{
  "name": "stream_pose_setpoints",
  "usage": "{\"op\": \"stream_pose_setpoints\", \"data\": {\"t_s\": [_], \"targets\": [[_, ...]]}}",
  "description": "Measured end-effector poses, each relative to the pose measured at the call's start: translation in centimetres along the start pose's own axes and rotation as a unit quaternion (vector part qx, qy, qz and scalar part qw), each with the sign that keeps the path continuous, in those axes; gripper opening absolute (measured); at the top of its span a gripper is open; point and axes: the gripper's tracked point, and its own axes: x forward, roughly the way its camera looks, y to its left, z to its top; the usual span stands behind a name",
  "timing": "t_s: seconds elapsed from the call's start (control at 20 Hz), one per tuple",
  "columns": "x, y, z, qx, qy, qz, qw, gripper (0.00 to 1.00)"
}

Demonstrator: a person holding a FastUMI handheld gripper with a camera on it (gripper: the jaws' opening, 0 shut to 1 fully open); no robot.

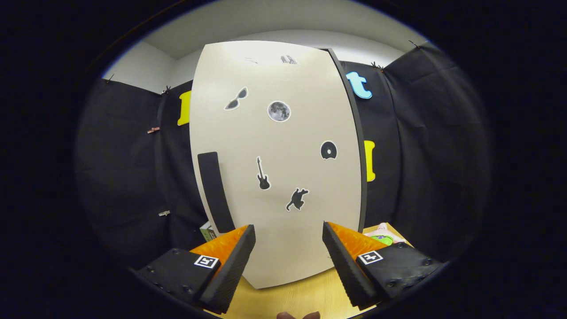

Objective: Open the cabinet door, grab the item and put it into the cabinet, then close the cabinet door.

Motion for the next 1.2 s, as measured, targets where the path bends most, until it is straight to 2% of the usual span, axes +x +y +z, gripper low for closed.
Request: {"op": "stream_pose_setpoints", "data": {"t_s": [1.2], "targets": [[-0.3,-1.2,0.5,-0.021,-0.011,-0.008,1.000,0.98]]}}
